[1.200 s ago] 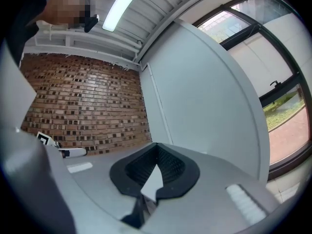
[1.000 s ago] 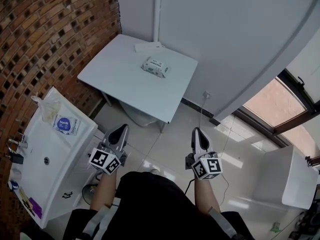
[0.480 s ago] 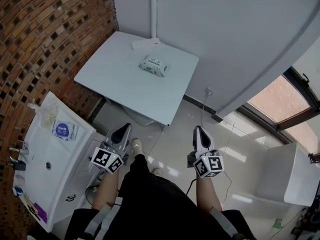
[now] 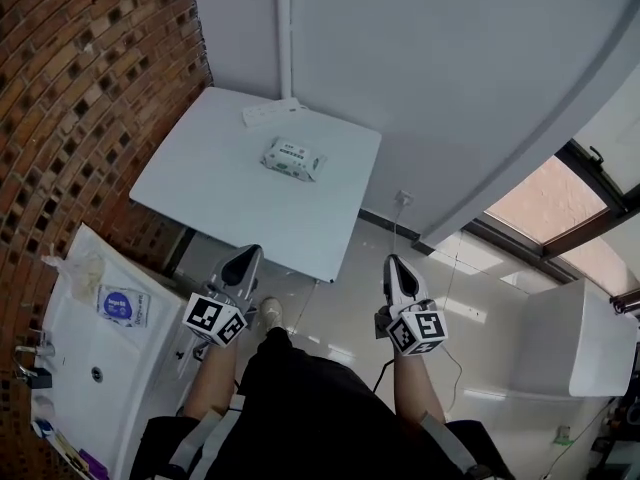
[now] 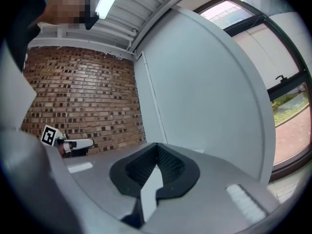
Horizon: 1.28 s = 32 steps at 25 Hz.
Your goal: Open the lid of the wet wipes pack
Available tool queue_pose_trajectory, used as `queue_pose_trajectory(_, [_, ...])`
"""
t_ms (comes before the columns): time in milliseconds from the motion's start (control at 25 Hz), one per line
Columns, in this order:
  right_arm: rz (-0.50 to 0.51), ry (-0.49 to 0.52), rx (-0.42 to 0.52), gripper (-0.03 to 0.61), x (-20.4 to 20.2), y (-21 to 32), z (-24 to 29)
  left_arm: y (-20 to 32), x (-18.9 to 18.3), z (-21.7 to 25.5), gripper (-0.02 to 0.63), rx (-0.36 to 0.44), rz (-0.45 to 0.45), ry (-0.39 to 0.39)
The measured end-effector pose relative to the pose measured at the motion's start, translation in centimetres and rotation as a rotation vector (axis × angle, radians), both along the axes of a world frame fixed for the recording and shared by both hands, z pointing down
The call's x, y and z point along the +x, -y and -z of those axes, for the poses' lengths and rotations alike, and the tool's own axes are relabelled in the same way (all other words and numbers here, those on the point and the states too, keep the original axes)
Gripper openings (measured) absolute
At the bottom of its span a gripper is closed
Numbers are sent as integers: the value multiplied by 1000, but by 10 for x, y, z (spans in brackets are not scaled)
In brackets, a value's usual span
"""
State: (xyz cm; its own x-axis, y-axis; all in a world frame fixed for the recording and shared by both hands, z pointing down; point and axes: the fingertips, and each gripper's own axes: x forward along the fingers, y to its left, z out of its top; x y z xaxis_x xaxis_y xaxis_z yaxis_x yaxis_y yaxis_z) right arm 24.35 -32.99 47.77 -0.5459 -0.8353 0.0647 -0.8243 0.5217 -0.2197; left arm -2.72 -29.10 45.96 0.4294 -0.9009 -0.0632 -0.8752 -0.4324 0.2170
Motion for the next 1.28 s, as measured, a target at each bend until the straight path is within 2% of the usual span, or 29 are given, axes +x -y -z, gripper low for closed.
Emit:
queue_pose_trajectory(160, [21,-15,9,3,-24,27,5,31,-23,5,1,9,13,-30])
queue_pose_trajectory(280, [30,-41,25,3,-39,47,12,54,-36,6,2,9,15,-24])
queue_pose_trajectory(600, [-10,-78,23,3,-64,93,15,113,-56,1,0,30,-42,-40])
queue_pose_trajectory(920, [-7,-98,2,3,-95,138,7,166,-83,-17,0,-2,-71,-8])
queue_pose_trajectory(1120, [11,-111,-14,3,-124,166,-2,187,-107,-25,0,-23,-78,-35])
queue_pose_trajectory(1280, [37,-115,-25,3,-150,180,-7,201,-120,-32,0,-34,-94,-20])
